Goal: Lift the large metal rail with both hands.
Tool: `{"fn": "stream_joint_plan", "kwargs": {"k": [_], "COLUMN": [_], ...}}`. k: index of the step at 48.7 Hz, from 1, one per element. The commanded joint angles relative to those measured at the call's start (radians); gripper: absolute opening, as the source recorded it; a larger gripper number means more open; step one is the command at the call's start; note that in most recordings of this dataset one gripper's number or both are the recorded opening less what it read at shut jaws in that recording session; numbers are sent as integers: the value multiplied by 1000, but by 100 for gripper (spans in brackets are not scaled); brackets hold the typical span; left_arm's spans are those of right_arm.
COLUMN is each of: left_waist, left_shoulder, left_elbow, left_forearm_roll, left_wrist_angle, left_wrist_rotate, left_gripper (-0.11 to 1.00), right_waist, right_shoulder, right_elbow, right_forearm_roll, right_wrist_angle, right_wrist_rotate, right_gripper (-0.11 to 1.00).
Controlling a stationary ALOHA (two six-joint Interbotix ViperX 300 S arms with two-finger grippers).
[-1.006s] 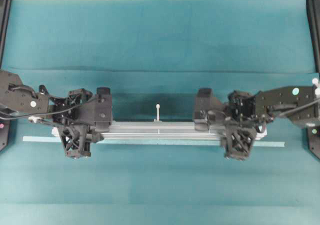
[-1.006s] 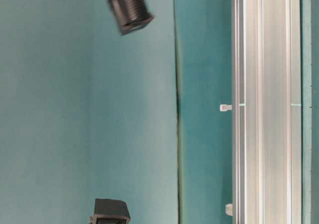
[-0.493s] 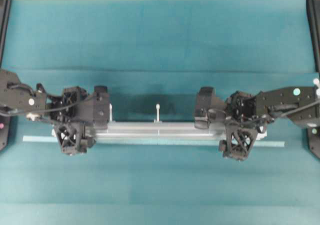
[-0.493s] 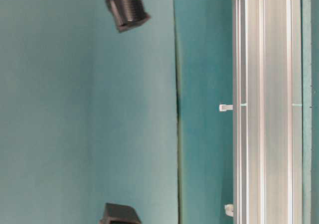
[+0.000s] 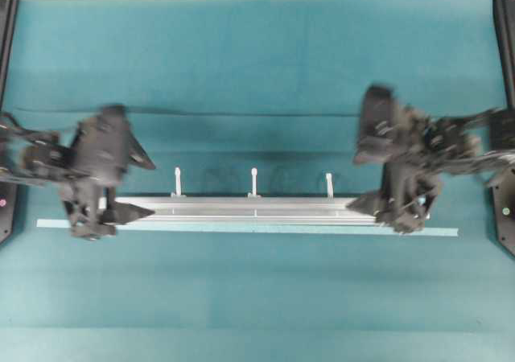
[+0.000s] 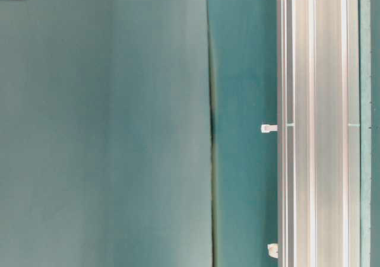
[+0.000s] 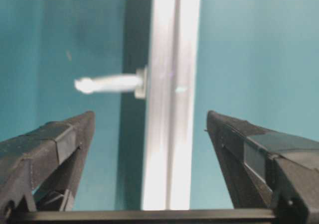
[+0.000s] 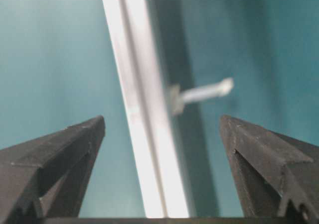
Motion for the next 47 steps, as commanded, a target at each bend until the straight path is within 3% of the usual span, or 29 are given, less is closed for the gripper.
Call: {"fn": "stream_joint_plan", "kwargs": {"k": [1, 24, 47], "left_waist": [2, 11, 12], "left_shoulder": [-78, -249, -430], "left_elbow": [-2, -20, -14], "left_forearm_roll": [2, 2, 2], "left_wrist_angle": [-8, -57, -130], "left_wrist_rotate": [2, -2, -15], "left_gripper": [97, 97, 97], "right_waist": [-5, -12, -14], "right_shoulder": [-51, -264, -520], "right_elbow": [3, 92, 132], "right_forearm_roll": [-20, -28, -29], "right_wrist_angle": [-34, -304, -322], "right_wrist_rotate": [5, 6, 6], "right_gripper": [95, 95, 95]}}
